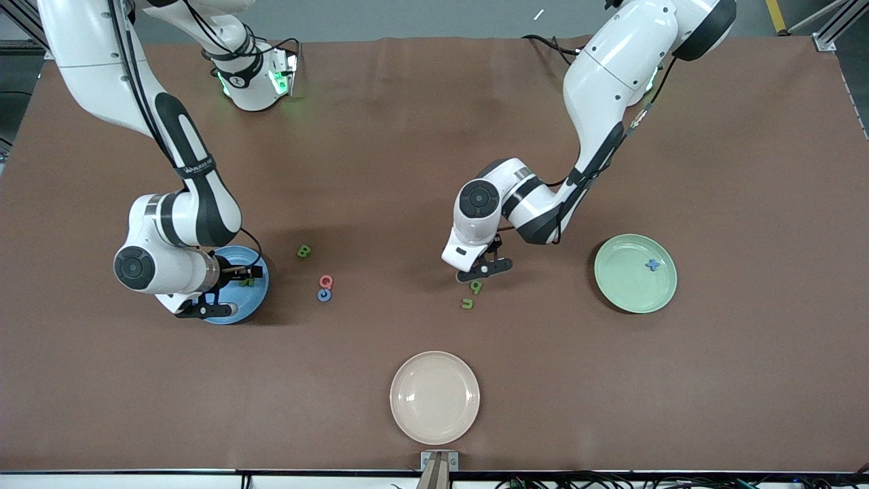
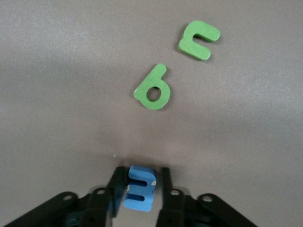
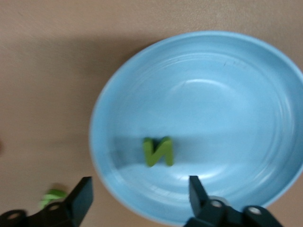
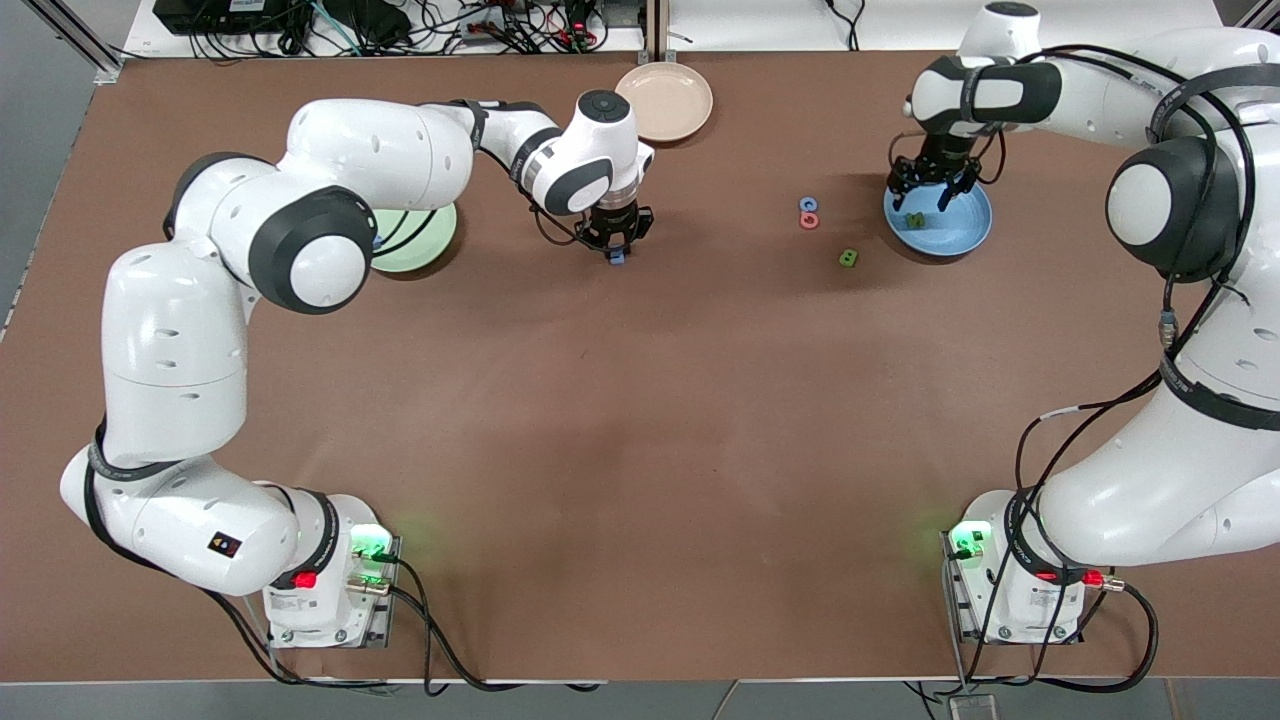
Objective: Sort uppercase to blue plate, lowercase to green plate
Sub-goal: 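Grasp the green B with the right gripper while the left gripper places E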
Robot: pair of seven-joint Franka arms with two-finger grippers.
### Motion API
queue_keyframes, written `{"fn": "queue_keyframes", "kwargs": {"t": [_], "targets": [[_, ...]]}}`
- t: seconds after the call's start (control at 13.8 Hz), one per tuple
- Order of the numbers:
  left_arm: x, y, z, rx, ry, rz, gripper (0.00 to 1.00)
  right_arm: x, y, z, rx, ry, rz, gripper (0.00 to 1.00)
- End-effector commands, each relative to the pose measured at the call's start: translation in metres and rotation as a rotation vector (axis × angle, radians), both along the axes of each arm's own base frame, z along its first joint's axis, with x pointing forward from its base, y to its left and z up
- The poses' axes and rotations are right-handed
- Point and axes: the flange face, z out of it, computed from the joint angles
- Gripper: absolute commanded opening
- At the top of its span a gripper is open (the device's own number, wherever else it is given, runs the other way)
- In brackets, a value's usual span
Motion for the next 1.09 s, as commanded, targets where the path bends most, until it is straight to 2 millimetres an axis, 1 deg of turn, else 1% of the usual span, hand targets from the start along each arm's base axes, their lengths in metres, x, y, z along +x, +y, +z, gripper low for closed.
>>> {"fn": "queue_keyframes", "kwargs": {"t": [0.0, 0.15, 0.22, 0.29, 0.36, 0.44, 0.51, 0.58, 0.65, 0.73, 0.8, 0.94, 1.02], "targets": [[0.003, 0.005, -0.002, 0.018, 0.006, 0.009, 0.21, -0.01, 0.035, 0.016, -0.068, 0.01, -0.242, 1.0], [0.006, 0.006, 0.006, 0.015, -0.003, 0.014, 0.12, -0.014, 0.054, 0.02, -0.106, 0.01, -0.39, 1.0], [0.009, 0.007, 0.016, 0.012, -0.014, 0.011, 0.11, -0.016, 0.062, 0.027, -0.117, 0.002, -0.44, 1.0], [0.013, 0.013, 0.027, 0.027, -0.011, 0.013, 0.1, -0.017, 0.065, 0.032, -0.12, -0.006, -0.463, 1.0], [0.019, 0.024, 0.041, 0.047, 0.003, 0.004, 0.1, -0.015, 0.056, 0.032, -0.122, -0.002, -0.479, 1.0], [0.021, 0.03, 0.056, 0.055, 0.015, -0.015, 0.1, -0.016, 0.054, 0.031, -0.123, 0.002, -0.479, 1.0], [0.026, 0.04, 0.07, 0.046, 0.03, -0.009, 0.1, -0.022, 0.057, 0.028, -0.124, 0.0, -0.471, 1.0], [0.031, 0.055, 0.082, 0.043, 0.029, -0.007, 0.1, -0.027, 0.06, 0.027, -0.115, -0.022, -0.468, 1.0], [0.036, 0.069, 0.092, 0.036, 0.027, -0.006, 0.1, -0.037, 0.067, 0.024, -0.107, -0.05, -0.464, 0.99], [0.038, 0.085, 0.094, 0.035, 0.036, -0.02, 0.1, -0.045, 0.066, 0.021, -0.103, -0.064, -0.466, 0.97], [0.04, 0.106, 0.098, 0.035, 0.043, -0.047, 0.1, -0.052, 0.064, 0.02, -0.105, -0.061, -0.467, 0.93], [0.045, 0.149, 0.105, 0.035, 0.057, -0.061, 0.1, -0.062, 0.064, 0.016, -0.117, -0.048, -0.487, 0.77], [0.047, 0.173, 0.109, 0.03, 0.064, -0.068, 0.1, -0.067, 0.072, 0.013, -0.121, -0.051, -0.495, 0.72]]}}
